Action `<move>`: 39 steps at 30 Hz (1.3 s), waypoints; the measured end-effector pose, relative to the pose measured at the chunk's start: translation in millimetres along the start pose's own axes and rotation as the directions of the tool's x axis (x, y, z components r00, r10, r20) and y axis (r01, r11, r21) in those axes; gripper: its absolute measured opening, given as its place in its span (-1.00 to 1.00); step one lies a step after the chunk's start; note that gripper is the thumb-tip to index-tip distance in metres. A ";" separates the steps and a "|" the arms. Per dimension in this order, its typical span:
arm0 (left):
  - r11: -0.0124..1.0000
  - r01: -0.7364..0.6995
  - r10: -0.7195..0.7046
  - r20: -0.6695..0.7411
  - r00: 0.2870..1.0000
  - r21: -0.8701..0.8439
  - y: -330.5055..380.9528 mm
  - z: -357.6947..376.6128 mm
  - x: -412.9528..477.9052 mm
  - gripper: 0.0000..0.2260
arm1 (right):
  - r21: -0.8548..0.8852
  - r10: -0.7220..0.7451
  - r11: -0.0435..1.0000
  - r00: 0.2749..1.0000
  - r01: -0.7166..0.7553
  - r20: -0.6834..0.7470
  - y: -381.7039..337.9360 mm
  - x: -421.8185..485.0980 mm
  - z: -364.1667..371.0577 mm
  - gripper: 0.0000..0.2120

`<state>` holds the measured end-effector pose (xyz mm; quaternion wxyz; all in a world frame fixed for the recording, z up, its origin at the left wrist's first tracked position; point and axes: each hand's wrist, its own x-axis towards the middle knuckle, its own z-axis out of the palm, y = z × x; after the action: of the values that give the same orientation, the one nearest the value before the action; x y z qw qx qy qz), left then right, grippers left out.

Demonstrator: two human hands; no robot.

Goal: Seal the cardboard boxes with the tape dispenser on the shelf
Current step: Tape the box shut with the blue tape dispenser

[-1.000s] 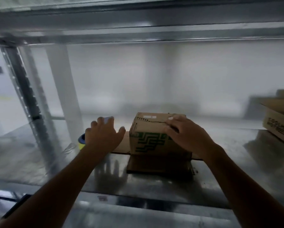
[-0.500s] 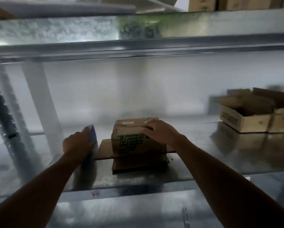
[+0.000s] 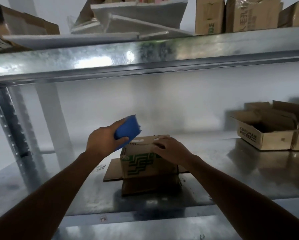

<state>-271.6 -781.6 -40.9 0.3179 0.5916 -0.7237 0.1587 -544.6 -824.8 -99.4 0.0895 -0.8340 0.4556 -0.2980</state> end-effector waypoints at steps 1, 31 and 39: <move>1.000 -0.017 0.018 0.014 1.000 -0.019 2.9 1.8 3.1 -0.33 | 0.038 0.046 0.998 0.999 -0.045 -0.003 1.6 -0.1 0.1 -0.49; 0.859 -0.353 0.441 0.186 0.878 -0.370 1.7 34.5 39.5 -0.35 | 0.638 0.034 0.769 0.999 -0.048 0.035 49.2 28.6 -28.8 -0.73; 0.854 -0.374 0.451 0.156 0.879 -0.361 0.3 38.0 37.6 -0.34 | 0.678 0.101 0.732 0.995 -0.069 -0.008 48.8 34.9 -17.4 -0.81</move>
<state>-286.0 -833.0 -44.8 0.2801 0.3763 -0.8825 0.0328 -574.9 -878.8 -91.4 0.3899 -0.7158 0.3557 -0.4574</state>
